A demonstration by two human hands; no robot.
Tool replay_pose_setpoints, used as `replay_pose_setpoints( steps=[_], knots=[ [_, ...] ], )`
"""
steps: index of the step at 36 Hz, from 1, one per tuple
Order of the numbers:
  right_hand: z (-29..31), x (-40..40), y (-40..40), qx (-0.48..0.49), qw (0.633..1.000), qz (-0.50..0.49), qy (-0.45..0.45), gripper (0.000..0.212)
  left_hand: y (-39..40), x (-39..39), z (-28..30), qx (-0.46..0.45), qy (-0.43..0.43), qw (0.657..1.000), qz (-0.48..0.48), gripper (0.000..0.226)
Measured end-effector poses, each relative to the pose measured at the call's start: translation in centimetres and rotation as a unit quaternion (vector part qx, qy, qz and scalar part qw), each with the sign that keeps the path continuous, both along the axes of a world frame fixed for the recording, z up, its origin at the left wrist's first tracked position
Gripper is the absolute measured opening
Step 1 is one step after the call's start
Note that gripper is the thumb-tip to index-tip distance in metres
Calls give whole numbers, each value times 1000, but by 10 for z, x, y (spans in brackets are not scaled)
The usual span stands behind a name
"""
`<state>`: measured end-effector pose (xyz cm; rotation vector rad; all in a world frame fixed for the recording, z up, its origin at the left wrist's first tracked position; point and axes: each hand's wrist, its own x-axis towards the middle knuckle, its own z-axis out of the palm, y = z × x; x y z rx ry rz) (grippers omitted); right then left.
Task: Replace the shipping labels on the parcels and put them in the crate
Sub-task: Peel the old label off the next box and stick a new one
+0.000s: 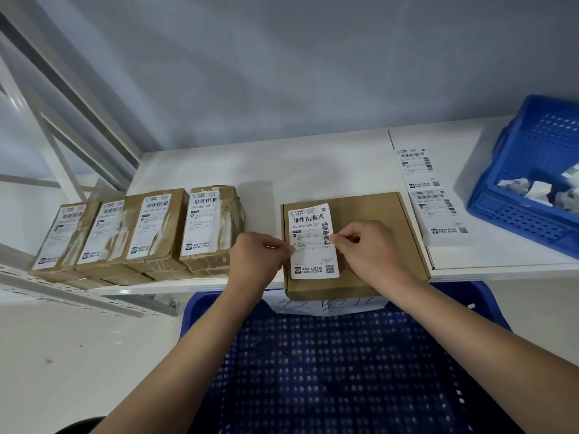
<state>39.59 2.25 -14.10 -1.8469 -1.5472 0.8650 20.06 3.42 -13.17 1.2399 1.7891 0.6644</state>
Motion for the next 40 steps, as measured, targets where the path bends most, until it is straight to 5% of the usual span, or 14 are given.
replay_pose_setpoints(
  steps=[40],
  knots=[
    [-19, -2, 4, 24, 999, 7, -46, 13, 0, 5, -11, 21, 53, 998, 2, 7]
  ],
)
